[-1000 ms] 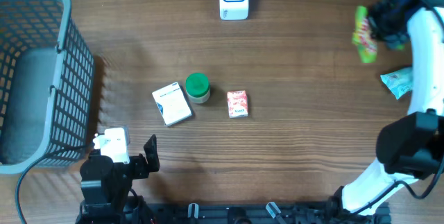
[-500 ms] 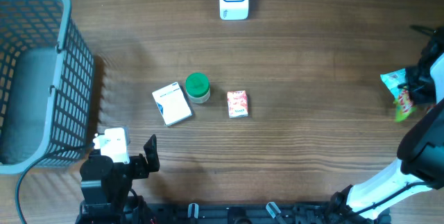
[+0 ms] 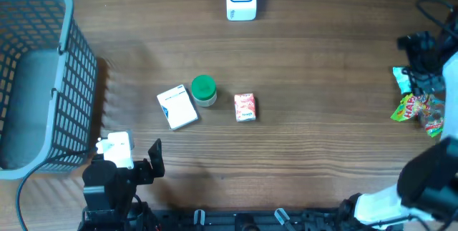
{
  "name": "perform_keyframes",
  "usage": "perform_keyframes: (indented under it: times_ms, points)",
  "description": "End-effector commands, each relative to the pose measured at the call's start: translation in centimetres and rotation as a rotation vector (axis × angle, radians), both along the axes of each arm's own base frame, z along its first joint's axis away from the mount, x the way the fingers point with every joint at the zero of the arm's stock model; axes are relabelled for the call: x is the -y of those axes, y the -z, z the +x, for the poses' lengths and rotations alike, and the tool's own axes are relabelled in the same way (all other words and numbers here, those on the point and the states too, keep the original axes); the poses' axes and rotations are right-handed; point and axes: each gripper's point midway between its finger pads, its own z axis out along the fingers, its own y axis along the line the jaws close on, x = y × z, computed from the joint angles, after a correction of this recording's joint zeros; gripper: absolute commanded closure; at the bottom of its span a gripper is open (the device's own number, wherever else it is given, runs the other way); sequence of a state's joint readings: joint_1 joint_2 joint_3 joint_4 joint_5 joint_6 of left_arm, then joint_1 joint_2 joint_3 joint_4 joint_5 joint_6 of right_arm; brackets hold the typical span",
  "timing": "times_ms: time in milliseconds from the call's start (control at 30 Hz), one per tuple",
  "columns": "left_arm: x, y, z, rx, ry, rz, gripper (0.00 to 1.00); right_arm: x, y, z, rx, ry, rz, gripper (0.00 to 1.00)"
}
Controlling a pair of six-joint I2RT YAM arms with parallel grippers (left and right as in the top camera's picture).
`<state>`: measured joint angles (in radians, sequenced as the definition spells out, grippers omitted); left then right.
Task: Scan the item barcode
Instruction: 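Move the right gripper down to the red-white snack pack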
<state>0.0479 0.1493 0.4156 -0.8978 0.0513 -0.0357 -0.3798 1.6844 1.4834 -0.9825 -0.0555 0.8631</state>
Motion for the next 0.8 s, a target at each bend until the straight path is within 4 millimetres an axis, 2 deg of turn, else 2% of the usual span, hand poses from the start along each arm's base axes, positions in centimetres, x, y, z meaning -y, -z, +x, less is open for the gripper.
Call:
perform_keyframes:
  times_ms: [0,200,333,533,600,700,767]
  points:
    - [0.1,0.1,0.0,0.002,0.007,-0.003,0.00,-7.8,-3.9,1.7,0.115,-0.265,0.035,0.00]
    - [0.1,0.1,0.0,0.002,0.007,-0.003,0.00,-20.4,-3.0,0.6,0.071,-0.683,0.015,0.00]
    - [0.1,0.1,0.0,0.002,0.007,-0.003,0.00,-26.4,-2.5,-1.3,0.048,-0.857,-0.002,0.00]
    - [0.1,0.1,0.0,0.002,0.007,-0.003,0.00,-30.6,-1.0,-4.2,-0.031,-0.993,-0.020,0.00]
    - [0.1,0.1,0.0,0.002,0.007,-0.003,0.00,-32.2,0.4,-5.3,-0.056,-1.056,-0.024,0.00]
    - [0.1,0.1,0.0,0.002,0.007,-0.003,0.00,-34.5,3.5,-6.5,-0.069,-1.215,-0.059,0.01]
    - [0.1,0.1,0.0,0.002,0.007,-0.003,0.00,-35.3,5.5,-6.8,-0.085,-1.240,-0.060,0.00]
